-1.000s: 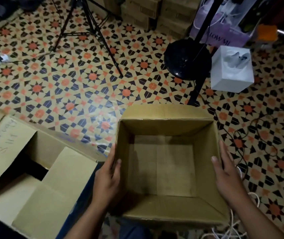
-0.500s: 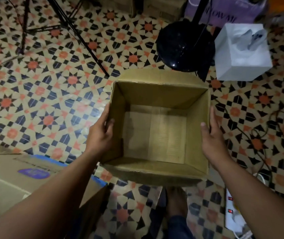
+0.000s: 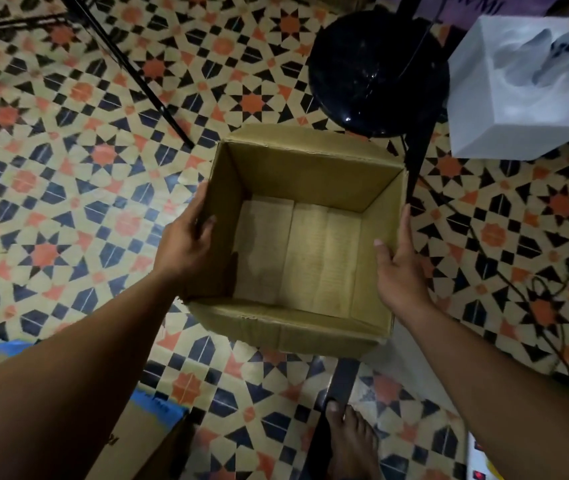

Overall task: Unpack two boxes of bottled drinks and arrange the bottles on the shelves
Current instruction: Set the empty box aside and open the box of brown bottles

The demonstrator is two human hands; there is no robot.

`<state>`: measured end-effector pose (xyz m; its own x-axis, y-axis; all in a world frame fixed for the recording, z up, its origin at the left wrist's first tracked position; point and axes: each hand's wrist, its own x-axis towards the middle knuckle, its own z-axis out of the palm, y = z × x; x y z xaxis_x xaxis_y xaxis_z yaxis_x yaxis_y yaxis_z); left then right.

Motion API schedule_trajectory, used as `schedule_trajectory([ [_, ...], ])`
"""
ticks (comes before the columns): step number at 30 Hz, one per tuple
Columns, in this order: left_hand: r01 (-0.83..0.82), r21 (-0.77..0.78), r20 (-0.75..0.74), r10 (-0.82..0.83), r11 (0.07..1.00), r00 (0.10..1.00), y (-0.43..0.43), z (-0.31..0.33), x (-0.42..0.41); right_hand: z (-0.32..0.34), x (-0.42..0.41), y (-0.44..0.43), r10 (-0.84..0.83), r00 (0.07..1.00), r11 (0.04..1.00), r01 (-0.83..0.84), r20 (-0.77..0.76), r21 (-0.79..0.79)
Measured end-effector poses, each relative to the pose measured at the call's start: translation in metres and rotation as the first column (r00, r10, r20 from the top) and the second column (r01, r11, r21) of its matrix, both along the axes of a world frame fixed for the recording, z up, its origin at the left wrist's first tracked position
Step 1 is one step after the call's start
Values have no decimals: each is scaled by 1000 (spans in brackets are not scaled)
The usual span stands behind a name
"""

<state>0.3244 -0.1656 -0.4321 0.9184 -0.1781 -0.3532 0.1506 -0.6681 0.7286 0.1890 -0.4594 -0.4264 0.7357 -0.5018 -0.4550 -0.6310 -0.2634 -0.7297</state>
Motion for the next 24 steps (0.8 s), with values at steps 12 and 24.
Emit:
schedule_trajectory([
  [12,38,85,-15,-37,996,999,4,20,-3,24,21,-6,185,933,957,-242,-308,-161],
  [24,-14,95,-419,53,995,907,124,183,-122,160,29,163,824,466,540,-818,-324,197],
])
